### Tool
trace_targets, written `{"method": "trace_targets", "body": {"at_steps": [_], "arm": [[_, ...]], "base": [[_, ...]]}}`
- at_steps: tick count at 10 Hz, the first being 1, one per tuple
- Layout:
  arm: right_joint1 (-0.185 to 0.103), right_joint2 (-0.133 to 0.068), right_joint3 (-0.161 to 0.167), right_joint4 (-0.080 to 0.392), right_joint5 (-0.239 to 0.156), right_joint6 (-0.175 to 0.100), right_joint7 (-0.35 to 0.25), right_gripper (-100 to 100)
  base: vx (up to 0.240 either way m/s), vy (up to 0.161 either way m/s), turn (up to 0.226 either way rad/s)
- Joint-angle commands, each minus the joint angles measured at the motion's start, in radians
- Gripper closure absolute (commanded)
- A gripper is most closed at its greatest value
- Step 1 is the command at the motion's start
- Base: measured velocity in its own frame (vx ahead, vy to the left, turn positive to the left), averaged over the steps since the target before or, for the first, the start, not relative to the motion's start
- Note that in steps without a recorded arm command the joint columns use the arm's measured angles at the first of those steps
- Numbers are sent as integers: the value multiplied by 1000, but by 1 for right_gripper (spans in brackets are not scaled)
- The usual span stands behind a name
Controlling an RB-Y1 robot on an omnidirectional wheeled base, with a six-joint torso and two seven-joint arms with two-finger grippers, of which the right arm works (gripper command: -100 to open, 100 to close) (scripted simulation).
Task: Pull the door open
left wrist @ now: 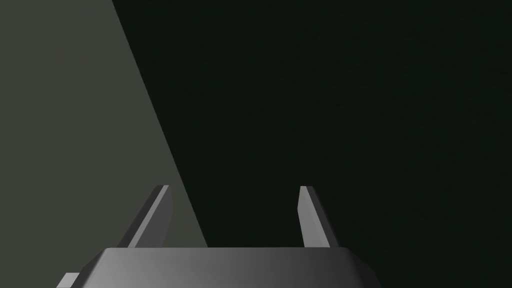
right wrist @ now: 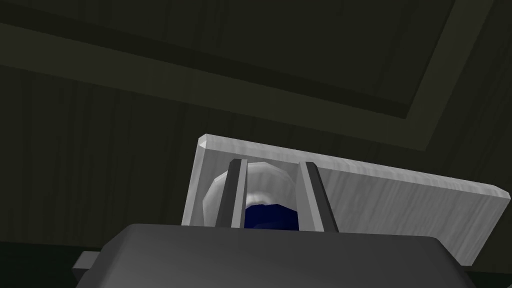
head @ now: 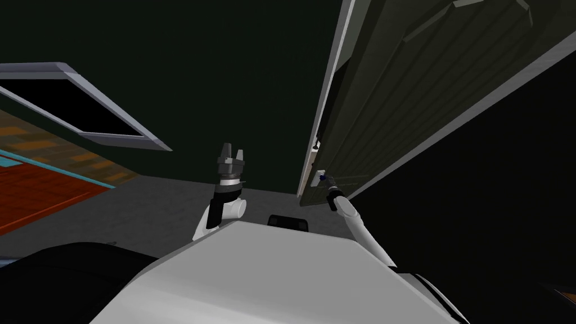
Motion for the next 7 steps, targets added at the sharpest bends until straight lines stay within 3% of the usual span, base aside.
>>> {"method": "trace_targets", "body": {"at_steps": [1,5,7], "arm": [[10,-4,26,9,-17,6,30,100],[10,-4,26,9,-17,6,30,100],[16,-19,45,8,27,33,57,100]], "base": [[-67,-53,34],[-9,3,-10],[-38,-35,115]]}}
